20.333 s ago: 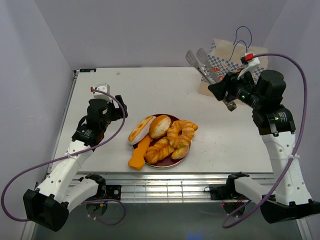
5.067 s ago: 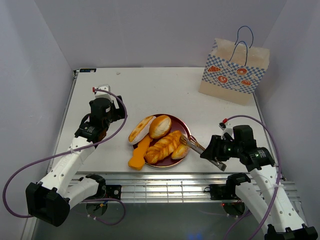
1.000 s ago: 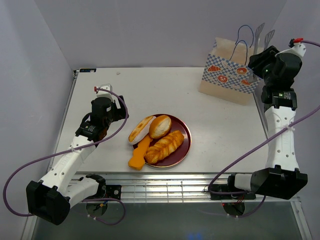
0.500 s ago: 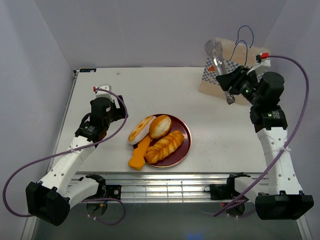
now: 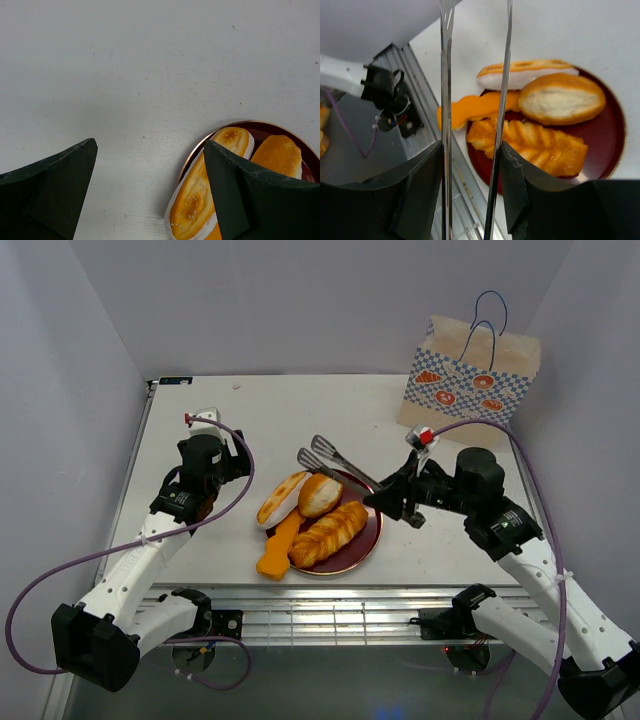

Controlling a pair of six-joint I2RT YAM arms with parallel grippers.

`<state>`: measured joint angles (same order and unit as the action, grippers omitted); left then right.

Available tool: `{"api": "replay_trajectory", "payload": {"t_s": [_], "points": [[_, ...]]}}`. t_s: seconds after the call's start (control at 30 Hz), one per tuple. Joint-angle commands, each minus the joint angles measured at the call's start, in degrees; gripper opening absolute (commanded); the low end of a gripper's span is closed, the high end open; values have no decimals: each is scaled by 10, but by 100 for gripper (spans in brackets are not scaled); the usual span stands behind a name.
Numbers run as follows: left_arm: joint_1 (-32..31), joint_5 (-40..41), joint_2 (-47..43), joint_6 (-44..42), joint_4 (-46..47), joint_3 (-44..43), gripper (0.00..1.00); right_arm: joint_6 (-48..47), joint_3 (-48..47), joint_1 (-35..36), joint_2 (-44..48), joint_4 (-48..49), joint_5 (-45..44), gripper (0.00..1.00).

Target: Place the fake bread into the paper bag

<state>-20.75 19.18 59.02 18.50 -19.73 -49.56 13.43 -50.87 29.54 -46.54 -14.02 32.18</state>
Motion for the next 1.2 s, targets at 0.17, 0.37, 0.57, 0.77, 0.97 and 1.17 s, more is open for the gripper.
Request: {"api": "replay_trajectory", "payload": {"t_s": [0.17,0.37,0.57,0.77,0.97,1.17], "points": [[-3,42,-19,-3,-1,-19,98,-53,39,204,15,-50,-202,51],[-3,71,-29,1,-1,-16,98,-57,32,385,-14,-85,-388,52],[-3,80,-31,6,0,-14,98,-51,3,563,-92,-148,-575,55],[-3,73,-28,7,0,-14,98,-53,-33,663,-165,-171,-663,58],[-3,67,-23,5,-1,-15,98,-66,-63,700,-216,-151,-687,61],[-3,65,-27,6,-1,-15,98,-75,-93,713,-271,-163,-726,62]]}}
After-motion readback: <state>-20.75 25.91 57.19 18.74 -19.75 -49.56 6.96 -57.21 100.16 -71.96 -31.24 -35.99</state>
